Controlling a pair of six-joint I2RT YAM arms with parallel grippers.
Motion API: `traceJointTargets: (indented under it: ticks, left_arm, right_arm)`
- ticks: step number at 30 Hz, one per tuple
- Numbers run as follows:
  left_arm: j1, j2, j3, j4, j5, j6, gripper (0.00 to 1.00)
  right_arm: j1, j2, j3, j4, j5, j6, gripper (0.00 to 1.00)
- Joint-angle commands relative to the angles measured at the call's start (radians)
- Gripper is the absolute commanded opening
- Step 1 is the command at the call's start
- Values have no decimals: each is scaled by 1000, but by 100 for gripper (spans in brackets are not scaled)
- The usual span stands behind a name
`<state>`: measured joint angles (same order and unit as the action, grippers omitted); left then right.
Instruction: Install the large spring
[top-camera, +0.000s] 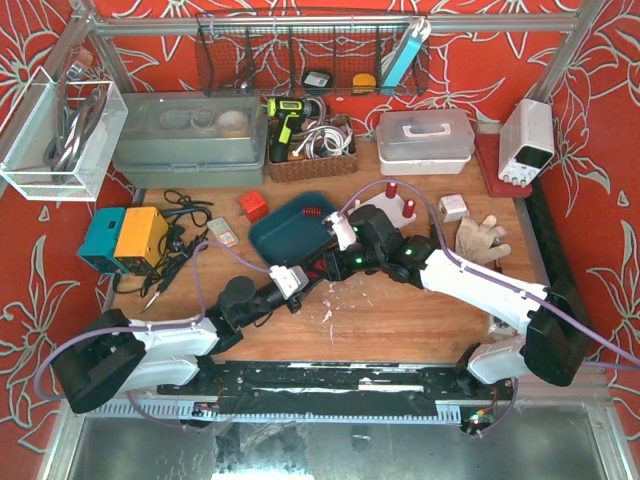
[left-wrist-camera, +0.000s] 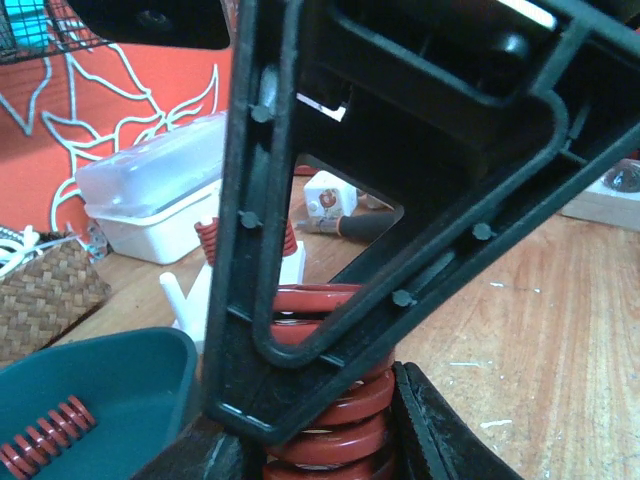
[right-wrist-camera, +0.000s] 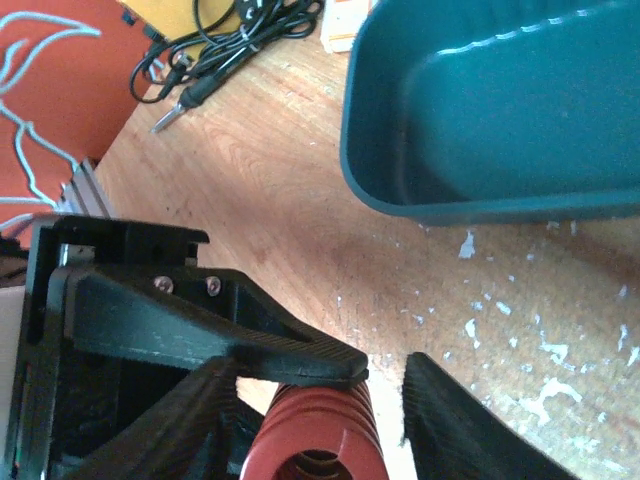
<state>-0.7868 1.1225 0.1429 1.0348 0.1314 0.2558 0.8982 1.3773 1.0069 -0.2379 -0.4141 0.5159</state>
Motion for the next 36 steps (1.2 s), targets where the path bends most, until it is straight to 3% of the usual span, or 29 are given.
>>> traceJointTargets:
  ticks: [1,4,7,11,13,17,18,19,28,32,36]
  left_arm:
    - [-6,-24,2,75,-19,17,4]
    - [-7,-20,3,74,-37,16,6]
    - [-8,-12,6,73,-64,10,16]
    - [-8,-10,9,67,-85,7,48]
    - [-8,-7,9,64,-93,6,64]
    - [-8,-1,10,58,-113,5,81]
    - [-8,1,12,55,-122,4,95]
    - [-8,2,16,50,-129,1,99]
    - [-8,25,31,24,-158,0,100]
    - [-8,37,41,12,-146,-4,100]
    - [-8,36,42,12,-145,-4,100]
  right_arm:
    - [11,2,1,43,-37,12,43]
    - [10,-7,-8,51,-36,13,28]
    - [11,-16,-13,60,-35,15,15]
    - [11,-35,-14,70,1,19,0]
    - [10,-43,-14,73,33,16,0]
    - [7,-66,-11,59,133,-2,0]
    - [5,-74,-7,50,170,-13,0]
    - [1,-80,-3,38,213,-32,0]
    - [-97,-45,60,-53,585,-201,0]
    - [-166,34,105,-42,669,-244,0]
    - [-236,132,162,1,645,-253,0]
